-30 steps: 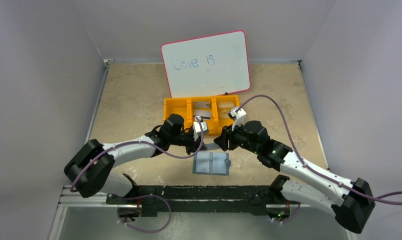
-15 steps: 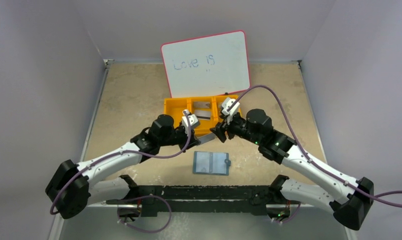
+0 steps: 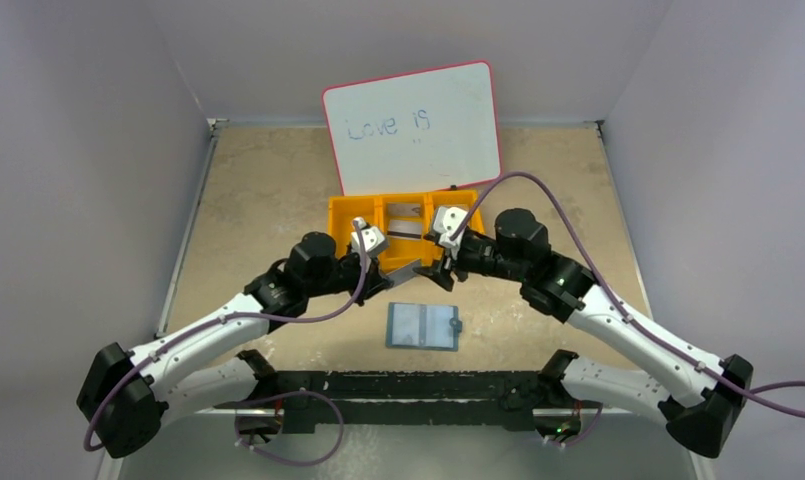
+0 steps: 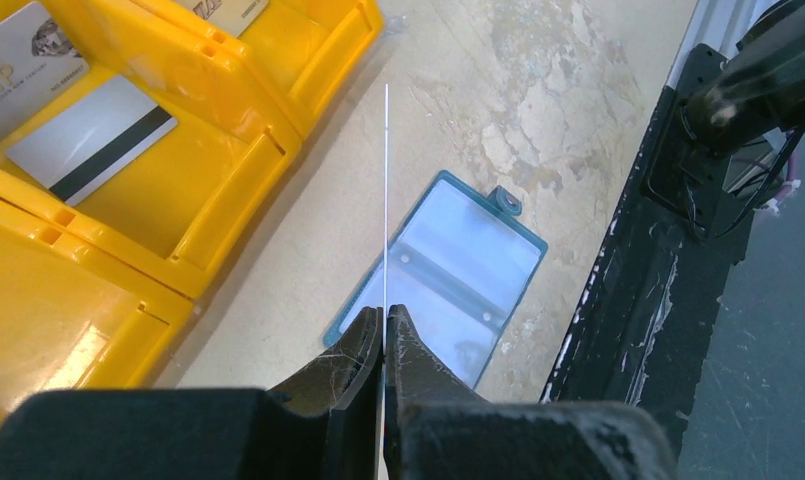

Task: Take the credit cards out of the card holder

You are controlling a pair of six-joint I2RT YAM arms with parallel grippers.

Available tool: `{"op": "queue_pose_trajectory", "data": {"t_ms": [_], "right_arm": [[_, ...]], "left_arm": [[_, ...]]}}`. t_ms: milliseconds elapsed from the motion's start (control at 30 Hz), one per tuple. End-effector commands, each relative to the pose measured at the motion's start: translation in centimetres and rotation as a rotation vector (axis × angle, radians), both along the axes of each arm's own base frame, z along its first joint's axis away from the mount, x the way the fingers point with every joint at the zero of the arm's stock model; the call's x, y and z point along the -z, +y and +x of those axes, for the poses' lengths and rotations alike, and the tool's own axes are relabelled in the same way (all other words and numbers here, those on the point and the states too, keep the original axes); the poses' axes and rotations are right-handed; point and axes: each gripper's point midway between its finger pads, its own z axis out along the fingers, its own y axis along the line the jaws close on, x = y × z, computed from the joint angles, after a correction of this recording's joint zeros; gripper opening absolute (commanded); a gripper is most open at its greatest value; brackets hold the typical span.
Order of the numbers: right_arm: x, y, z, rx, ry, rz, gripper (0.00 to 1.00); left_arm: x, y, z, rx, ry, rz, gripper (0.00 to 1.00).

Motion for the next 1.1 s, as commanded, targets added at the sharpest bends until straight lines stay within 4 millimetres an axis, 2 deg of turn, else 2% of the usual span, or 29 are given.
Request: {"op": "queue_pose_trajectory", "data": {"t_ms": [0,67,133,367,500,600,700,867,900,1067], "right_arm": [[-0.4,1.0,-0.2,-0.09,-0.041,-0.029,0.65],[1.5,1.4,-0.1,-0.121,-0.015,-0.081,0.65],[2.4,1.8,-0.4,-0.166,-0.016,-0.108,0.65],[1.3,2.5,-1.1,-0.264,-0.13,-0.072,0.64],[1.4,2.7,-2.0,-0.324,-0.121,-0.072,0.59],[2.3,2.9,-2.5,-0.359,-0.082,-0.092,0.54],[3.9,2.9,-3.1,-0.393,-0.026,-0.132,0.49],[5.4,2.9,-2.5,-0.375,0.002,-0.17,0.41],[4.2,3.2,-2.2,-0.374,-0.021,-0.158,0.4],[3.7,3.6,-2.3,-0.392,-0.033,-0.137,0.31]], "left_arm": [[-2.8,-0.2,0.1,0.001,-0.049,-0.057,0.0],[-3.1,-0.5,-0.4,0.03,-0.049,-0.068,0.0],[-3.3,-0.8,-0.8,0.062,-0.047,-0.074,0.0],[-3.6,-1.2,-2.3,0.164,-0.043,-0.057,0.0],[-3.8,-1.2,-2.6,0.178,-0.053,-0.056,0.0],[-4.0,-1.1,-2.5,0.179,-0.058,-0.055,0.0],[-4.1,-1.0,-2.6,0.18,-0.061,-0.05,0.0],[-4.6,-0.8,-2.8,0.187,-0.079,-0.054,0.0],[-4.6,-0.8,-3.0,0.192,-0.081,-0.054,0.0],[-4.4,-0.6,-3.1,0.196,-0.081,-0.042,0.0]]}}
